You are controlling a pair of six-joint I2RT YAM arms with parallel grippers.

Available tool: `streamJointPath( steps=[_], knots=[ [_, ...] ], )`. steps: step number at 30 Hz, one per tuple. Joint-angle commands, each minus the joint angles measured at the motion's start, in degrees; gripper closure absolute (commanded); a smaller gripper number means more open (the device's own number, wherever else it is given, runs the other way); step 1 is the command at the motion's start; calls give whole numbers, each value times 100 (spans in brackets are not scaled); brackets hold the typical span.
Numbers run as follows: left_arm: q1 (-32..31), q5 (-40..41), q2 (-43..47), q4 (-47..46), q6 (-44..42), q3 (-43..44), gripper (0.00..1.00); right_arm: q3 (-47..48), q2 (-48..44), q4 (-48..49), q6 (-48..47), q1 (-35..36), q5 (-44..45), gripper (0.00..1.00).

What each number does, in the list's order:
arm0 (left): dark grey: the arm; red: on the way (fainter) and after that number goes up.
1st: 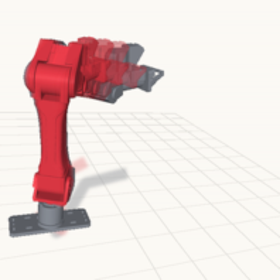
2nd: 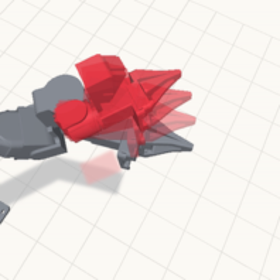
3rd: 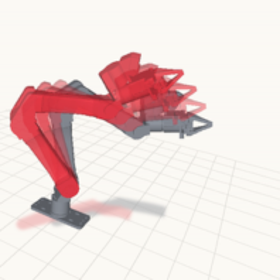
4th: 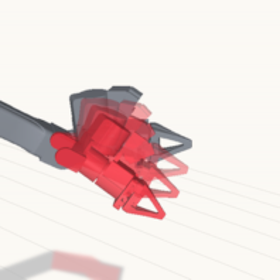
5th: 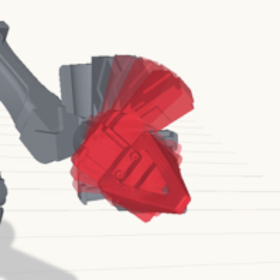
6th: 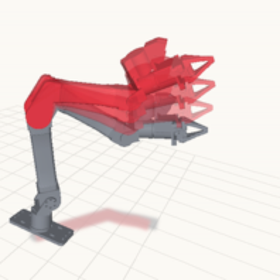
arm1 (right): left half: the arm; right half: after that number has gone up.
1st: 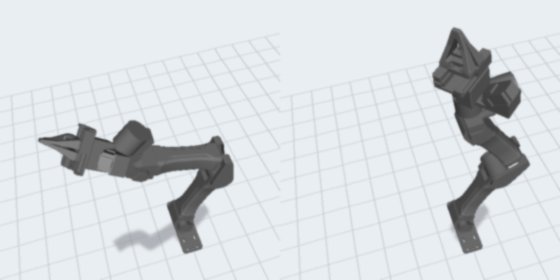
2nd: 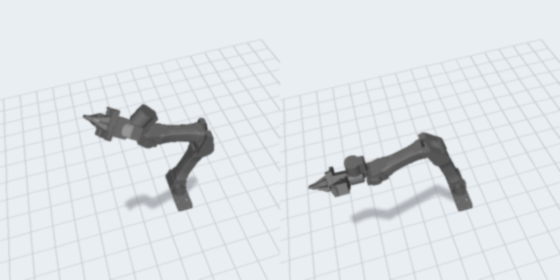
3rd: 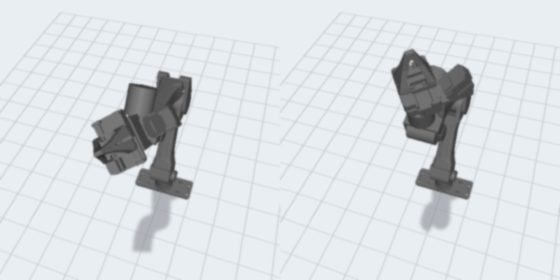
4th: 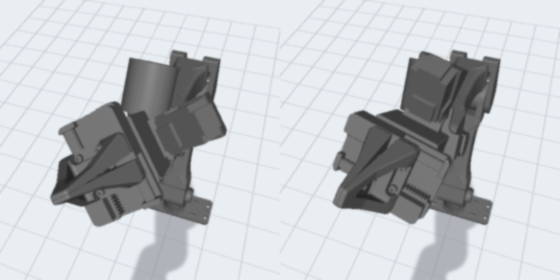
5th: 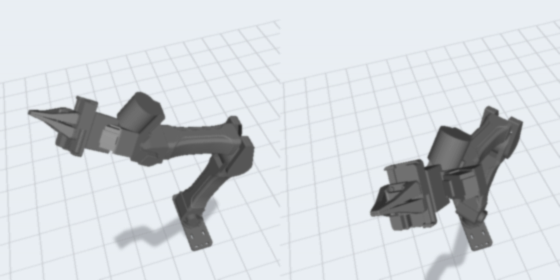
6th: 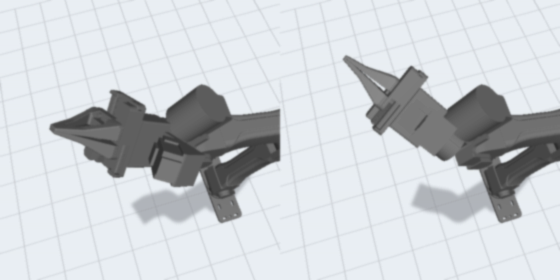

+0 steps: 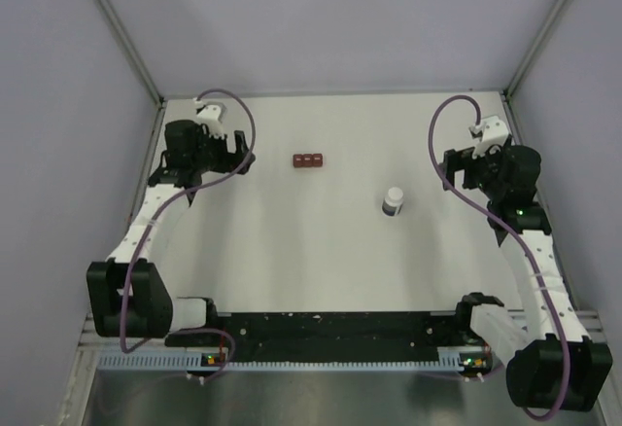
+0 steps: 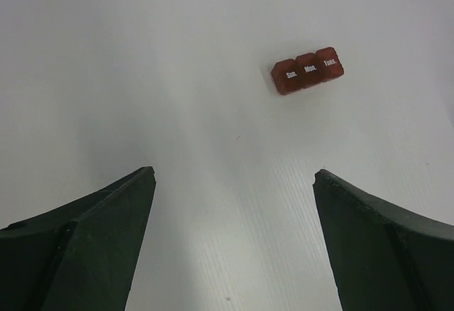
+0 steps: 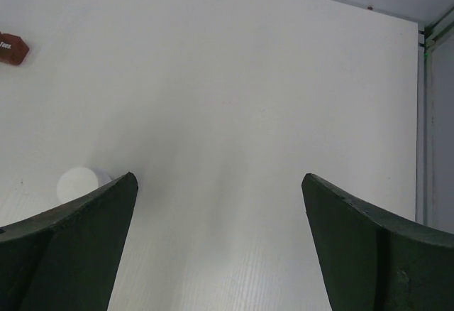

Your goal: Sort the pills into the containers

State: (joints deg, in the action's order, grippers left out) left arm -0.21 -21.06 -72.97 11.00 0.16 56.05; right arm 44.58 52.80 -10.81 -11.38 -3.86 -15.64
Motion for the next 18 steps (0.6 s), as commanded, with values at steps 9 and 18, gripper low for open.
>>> streamJointPath(
  steps=[9, 18],
  knots=[
    [-849, 164, -2062, 155, -658, 1679, 1, -10, 47, 167, -102, -98, -106, 1],
    [-963, -434, -3214, 385, -1062, 2770, 1, -10, 126, 97, -207, -98, -334, 1]
  ],
)
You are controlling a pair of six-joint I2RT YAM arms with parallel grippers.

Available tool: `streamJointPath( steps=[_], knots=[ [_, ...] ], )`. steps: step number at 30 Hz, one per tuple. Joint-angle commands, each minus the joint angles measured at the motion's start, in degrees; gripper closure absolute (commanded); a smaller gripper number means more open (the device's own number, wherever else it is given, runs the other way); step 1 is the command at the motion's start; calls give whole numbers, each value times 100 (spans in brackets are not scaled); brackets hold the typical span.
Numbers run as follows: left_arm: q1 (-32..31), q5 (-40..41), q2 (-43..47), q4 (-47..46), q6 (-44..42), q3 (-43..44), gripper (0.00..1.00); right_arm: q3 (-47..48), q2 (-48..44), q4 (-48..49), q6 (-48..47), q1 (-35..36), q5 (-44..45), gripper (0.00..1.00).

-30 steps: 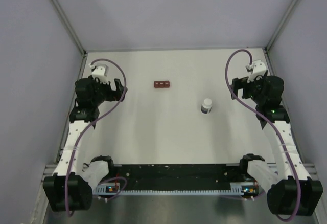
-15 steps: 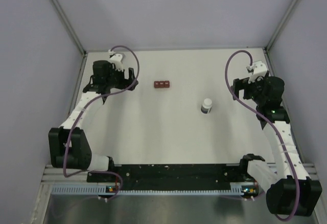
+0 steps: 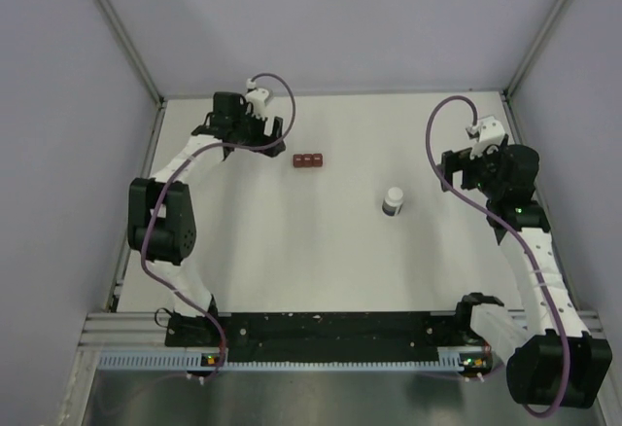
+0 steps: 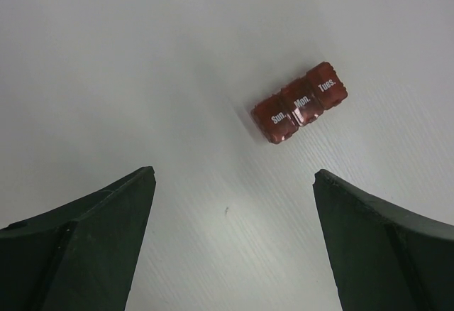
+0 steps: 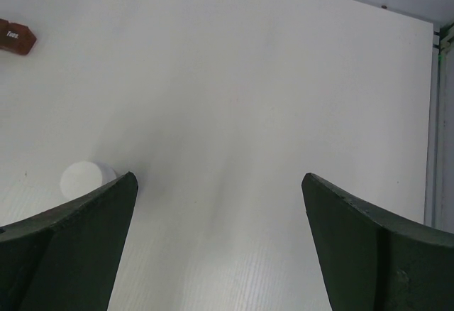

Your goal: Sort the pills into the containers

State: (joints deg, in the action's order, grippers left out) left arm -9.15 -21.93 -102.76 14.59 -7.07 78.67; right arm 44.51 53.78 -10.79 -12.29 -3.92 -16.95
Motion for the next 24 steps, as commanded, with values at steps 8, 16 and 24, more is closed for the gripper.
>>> streamJointPath(
  steps=[8, 16, 24],
  knots=[
    [-272, -698, -955, 570, -1392, 1351, 1, -21, 36, 59, -177, -91, -335, 1],
    [-448, -804, -1624, 1476, -2701, 2204, 2, -21, 10, 50, -212, -91, -414, 1],
    [-623, -1041, -2116, 2197, -3739, 2662, 1, -21, 27, 33, -238, -91, -528, 1]
  ],
)
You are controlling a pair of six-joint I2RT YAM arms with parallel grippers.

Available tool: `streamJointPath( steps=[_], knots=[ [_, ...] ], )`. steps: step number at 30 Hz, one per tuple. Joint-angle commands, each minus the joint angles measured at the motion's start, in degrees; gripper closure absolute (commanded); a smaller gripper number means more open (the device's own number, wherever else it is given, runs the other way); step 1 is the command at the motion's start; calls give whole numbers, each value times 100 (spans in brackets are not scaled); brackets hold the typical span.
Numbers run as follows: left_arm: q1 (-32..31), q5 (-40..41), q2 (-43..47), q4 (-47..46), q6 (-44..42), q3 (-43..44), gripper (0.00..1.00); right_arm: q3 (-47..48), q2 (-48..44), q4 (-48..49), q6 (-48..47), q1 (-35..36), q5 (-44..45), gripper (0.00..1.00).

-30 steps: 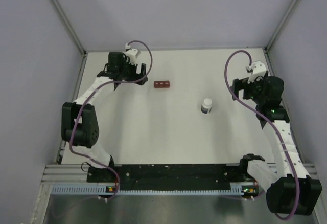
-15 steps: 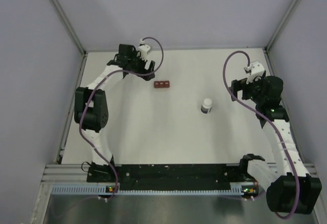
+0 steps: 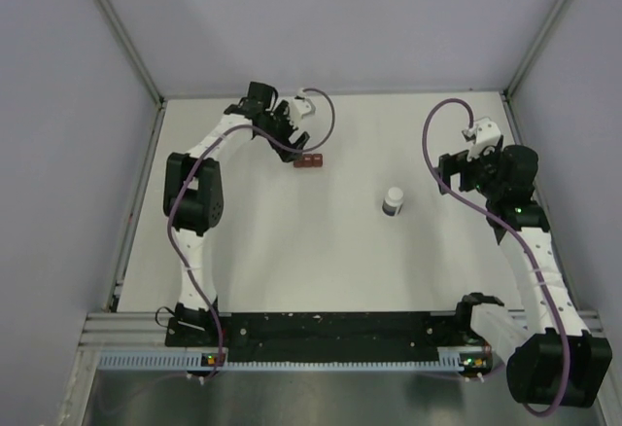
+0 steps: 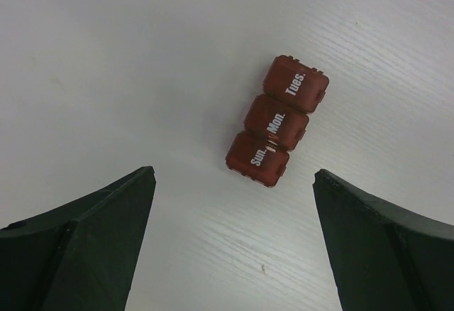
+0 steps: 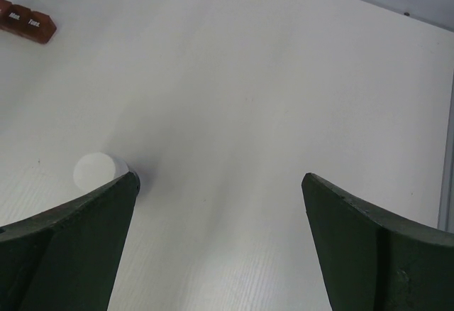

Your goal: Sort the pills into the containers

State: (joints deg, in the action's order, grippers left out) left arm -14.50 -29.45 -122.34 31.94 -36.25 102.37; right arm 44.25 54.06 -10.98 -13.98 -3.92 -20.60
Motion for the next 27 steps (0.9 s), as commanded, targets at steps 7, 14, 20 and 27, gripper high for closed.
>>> streamJointPath(
  steps=[7, 14, 20, 27],
  knots=[
    [-281, -87, -421, 550, -1341, 371, 1, 14, 8, 17, -96, -91, -278, 1],
    [-360, 115, -676, 629, -1525, 530, 8, 14, 25, 0, -132, -91, -322, 1],
    [-360, 229, -738, 673, -1578, 530, 13, 5, 43, 0, -132, -91, -339, 1],
    [-360, 344, -782, 638, -1701, 416, 18, -4, 69, -9, -149, -91, -348, 1]
  ],
)
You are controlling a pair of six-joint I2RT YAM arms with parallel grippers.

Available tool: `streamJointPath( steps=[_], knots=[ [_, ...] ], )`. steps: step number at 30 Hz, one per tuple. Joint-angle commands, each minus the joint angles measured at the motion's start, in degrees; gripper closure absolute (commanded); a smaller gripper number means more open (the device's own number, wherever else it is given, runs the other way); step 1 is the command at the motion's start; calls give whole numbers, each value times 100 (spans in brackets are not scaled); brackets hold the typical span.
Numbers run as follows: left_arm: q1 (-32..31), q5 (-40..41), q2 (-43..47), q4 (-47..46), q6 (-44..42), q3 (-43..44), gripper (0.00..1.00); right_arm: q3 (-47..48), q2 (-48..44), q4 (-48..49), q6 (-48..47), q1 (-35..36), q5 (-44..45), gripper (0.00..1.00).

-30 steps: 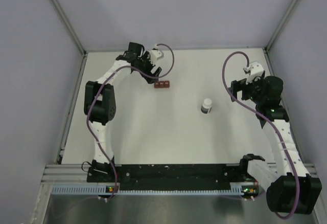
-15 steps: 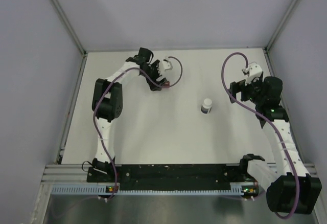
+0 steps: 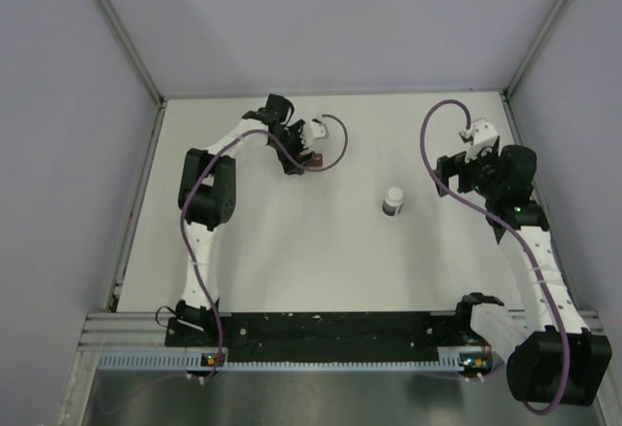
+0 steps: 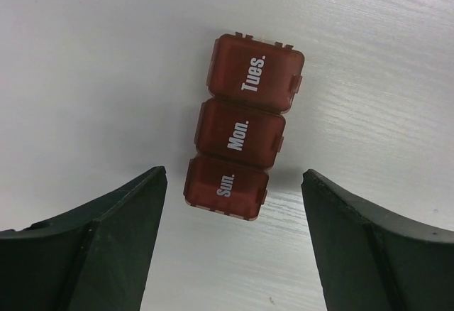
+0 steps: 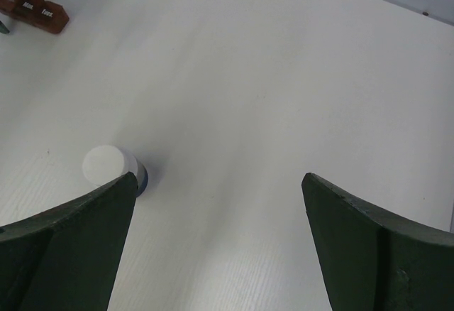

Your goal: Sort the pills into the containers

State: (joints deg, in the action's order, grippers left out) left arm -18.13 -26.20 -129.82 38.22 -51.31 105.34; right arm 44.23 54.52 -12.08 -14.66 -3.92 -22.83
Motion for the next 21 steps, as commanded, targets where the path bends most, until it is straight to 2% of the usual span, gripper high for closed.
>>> streamJointPath(
  steps=[1, 5, 11, 21],
  knots=[
    [2, 27, -52, -7, -195, 127, 19, -2, 32, 100, -81, -91, -125, 1],
    [-6, 36, -96, -77, -222, 127, 26, -2, 41, 100, -81, -91, -116, 1],
    [-24, 71, -44, -78, -265, -30, 42, -2, 24, 100, -81, -91, -125, 1],
    [-50, -201, 527, 10, -222, -619, 68, 16, -73, 126, -55, -91, -72, 1]
  ],
)
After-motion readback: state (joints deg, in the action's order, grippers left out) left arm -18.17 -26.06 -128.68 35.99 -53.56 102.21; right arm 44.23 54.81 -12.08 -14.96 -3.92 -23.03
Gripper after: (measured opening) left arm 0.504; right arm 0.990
